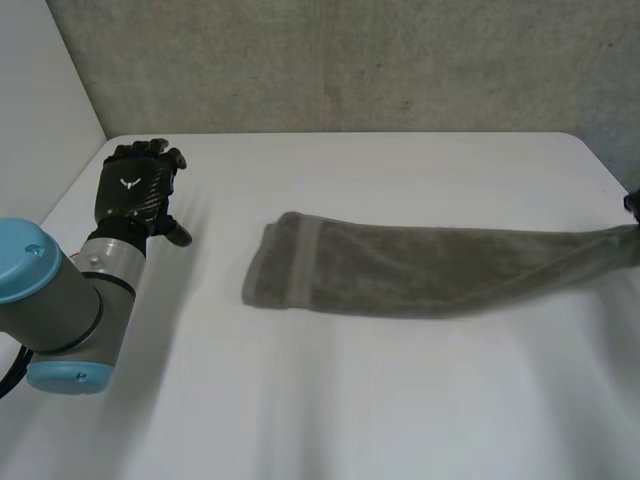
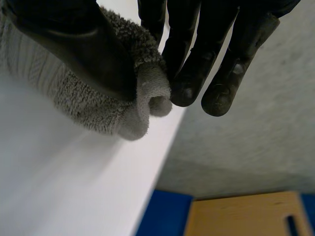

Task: Fold the towel.

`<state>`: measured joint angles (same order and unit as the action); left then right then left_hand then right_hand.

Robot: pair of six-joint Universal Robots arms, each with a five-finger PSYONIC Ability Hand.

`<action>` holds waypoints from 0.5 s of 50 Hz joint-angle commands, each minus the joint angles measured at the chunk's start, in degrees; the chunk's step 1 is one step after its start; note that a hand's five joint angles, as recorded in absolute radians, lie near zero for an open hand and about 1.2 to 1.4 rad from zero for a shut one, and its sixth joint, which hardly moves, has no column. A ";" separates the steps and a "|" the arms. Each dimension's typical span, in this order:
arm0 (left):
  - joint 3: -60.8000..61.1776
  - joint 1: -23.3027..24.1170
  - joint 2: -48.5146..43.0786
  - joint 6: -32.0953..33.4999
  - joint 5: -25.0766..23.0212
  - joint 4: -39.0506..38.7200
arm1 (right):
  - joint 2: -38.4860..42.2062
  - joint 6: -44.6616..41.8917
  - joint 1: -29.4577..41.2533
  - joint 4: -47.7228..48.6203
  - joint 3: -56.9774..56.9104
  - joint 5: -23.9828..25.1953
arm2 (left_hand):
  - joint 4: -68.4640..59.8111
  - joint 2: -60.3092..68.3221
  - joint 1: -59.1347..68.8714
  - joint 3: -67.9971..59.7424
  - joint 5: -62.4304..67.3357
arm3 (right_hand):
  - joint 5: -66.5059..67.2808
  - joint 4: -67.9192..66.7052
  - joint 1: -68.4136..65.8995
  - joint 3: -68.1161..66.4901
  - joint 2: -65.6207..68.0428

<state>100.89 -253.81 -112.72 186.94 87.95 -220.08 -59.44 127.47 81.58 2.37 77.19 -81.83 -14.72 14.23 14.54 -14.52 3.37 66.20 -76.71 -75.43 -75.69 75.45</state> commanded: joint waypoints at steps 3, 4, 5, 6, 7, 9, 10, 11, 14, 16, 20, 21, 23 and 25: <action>0.09 0.15 -0.22 0.00 0.02 0.00 | -1.82 4.44 20.23 -0.44 -8.97 -5.61 | 4.17 -3.68 -3.99 3.96 -2.82 | 3.80 -3.29 -4.57 -4.31 4.55; 0.09 0.07 -0.31 0.00 0.02 0.00 | -1.47 5.24 25.68 -0.35 -10.55 -6.75 | 4.17 -3.68 -3.99 3.97 -2.82 | 3.80 -3.29 -4.57 -4.31 4.55; 0.09 0.07 -0.31 0.00 0.02 0.00 | -1.47 5.25 25.73 -0.35 -10.56 -6.76 | 4.17 -3.68 -3.99 3.97 -2.82 | 3.80 -3.29 -4.57 -4.31 4.55; 0.18 0.07 -0.31 0.00 0.02 0.00 | -0.60 5.68 31.56 -0.27 -12.30 -7.98 | 4.17 -3.68 -3.99 3.97 -2.82 | 3.80 -3.29 -4.57 -4.31 4.55; 0.18 0.07 -0.31 0.00 0.02 0.00 | -0.59 5.69 31.62 -0.26 -12.32 -7.99 | 4.17 -3.68 -3.99 3.97 -2.82 | 3.80 -3.29 -4.57 -4.31 4.55; 0.18 0.07 -0.31 0.00 0.02 0.00 | 1.52 5.95 38.83 0.00 -14.08 -8.96 | 4.17 -3.68 -3.99 3.97 -2.82 | 3.80 -3.29 -4.57 -4.31 4.55; 0.18 0.07 -0.31 0.00 0.02 0.00 | 3.44 6.21 44.22 0.09 -15.47 -9.57 | 4.34 -3.85 -4.16 4.13 -2.98 | 3.80 -3.29 -4.57 -4.31 4.55; 0.18 0.07 -0.31 0.00 0.02 0.00 | 5.46 6.39 48.37 0.17 -16.62 -9.75 | 4.34 -3.85 -4.16 4.13 -2.99 | 3.80 -3.29 -4.57 -4.31 4.55; 0.27 0.07 -0.31 0.09 0.02 0.00 | 10.20 6.83 54.62 0.26 -18.55 -9.75 | 4.34 -3.85 -4.16 4.13 -2.99 | 3.80 -3.29 -4.57 -4.31 4.55; 0.27 0.15 -0.31 0.09 0.02 0.00 | 12.83 6.83 56.48 0.18 -19.87 -10.27 | 4.34 -3.85 -4.16 4.13 -2.99 | 3.80 -3.29 -4.57 -4.31 4.55; 0.27 0.15 -0.39 0.09 0.02 0.00 | 17.78 6.39 57.90 -1.23 -23.04 -11.24 | 4.34 -3.85 -4.16 4.13 -2.99 | -49.12 49.63 48.36 48.62 -48.37; 0.27 0.15 -0.39 0.18 -0.06 0.00 | 18.83 6.56 57.90 -2.19 -24.00 -13.07 | 4.34 -3.85 -4.16 4.13 -2.99 | -63.61 64.12 62.85 63.11 -62.86; 0.36 0.24 -0.39 0.18 -0.06 0.00 | 19.28 6.74 57.64 -3.43 -24.80 -15.38 | 4.34 -3.85 -4.16 4.13 -2.99 | -66.20 66.71 65.43 65.69 -65.45; 0.27 0.24 -0.57 0.26 -0.06 0.00 | 19.19 7.01 57.02 -4.40 -24.89 -17.48 | 4.34 -3.85 -4.16 4.13 -2.99 | -66.20 66.71 65.43 65.69 -65.45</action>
<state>101.18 -253.64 -113.10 187.07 87.94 -220.08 -42.44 134.23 139.76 0.72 54.25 -94.50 -14.72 14.06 14.53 -14.52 3.37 8.34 -20.94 -20.26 -20.83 19.04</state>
